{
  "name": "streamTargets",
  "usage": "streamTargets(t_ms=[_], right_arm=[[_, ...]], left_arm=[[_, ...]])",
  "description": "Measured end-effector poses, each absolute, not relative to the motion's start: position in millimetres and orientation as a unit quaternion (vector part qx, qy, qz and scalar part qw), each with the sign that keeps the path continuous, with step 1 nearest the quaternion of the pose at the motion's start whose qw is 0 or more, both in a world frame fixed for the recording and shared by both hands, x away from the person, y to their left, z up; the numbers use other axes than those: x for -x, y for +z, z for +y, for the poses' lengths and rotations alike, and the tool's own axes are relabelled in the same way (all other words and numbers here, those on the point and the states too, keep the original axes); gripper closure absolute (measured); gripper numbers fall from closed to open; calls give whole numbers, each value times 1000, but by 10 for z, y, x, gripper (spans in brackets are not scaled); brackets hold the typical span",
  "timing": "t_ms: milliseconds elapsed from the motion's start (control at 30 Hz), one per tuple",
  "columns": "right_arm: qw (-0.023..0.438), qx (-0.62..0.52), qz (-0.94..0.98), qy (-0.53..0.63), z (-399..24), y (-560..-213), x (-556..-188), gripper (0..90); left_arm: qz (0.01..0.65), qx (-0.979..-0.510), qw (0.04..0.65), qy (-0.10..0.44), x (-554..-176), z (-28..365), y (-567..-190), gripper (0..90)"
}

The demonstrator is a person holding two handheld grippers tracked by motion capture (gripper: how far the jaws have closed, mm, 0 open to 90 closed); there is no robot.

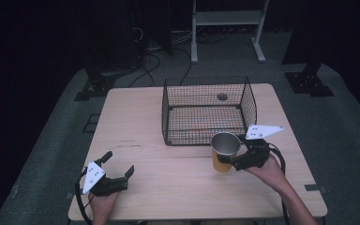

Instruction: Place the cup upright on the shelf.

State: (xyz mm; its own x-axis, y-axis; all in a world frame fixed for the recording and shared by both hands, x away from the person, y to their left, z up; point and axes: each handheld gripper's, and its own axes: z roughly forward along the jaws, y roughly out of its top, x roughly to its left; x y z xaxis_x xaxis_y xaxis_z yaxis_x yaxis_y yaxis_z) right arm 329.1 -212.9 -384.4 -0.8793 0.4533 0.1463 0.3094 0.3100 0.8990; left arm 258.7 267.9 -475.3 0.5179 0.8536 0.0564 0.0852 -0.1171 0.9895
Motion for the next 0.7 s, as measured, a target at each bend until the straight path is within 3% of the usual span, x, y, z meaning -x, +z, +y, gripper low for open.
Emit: streamTargets(t_ms=[700], right_arm=[[75,-234,799,549,-2313,-3413,-3604,123]], left_arm=[[354,-666,563,339,-2588,2677,-4755,18]])
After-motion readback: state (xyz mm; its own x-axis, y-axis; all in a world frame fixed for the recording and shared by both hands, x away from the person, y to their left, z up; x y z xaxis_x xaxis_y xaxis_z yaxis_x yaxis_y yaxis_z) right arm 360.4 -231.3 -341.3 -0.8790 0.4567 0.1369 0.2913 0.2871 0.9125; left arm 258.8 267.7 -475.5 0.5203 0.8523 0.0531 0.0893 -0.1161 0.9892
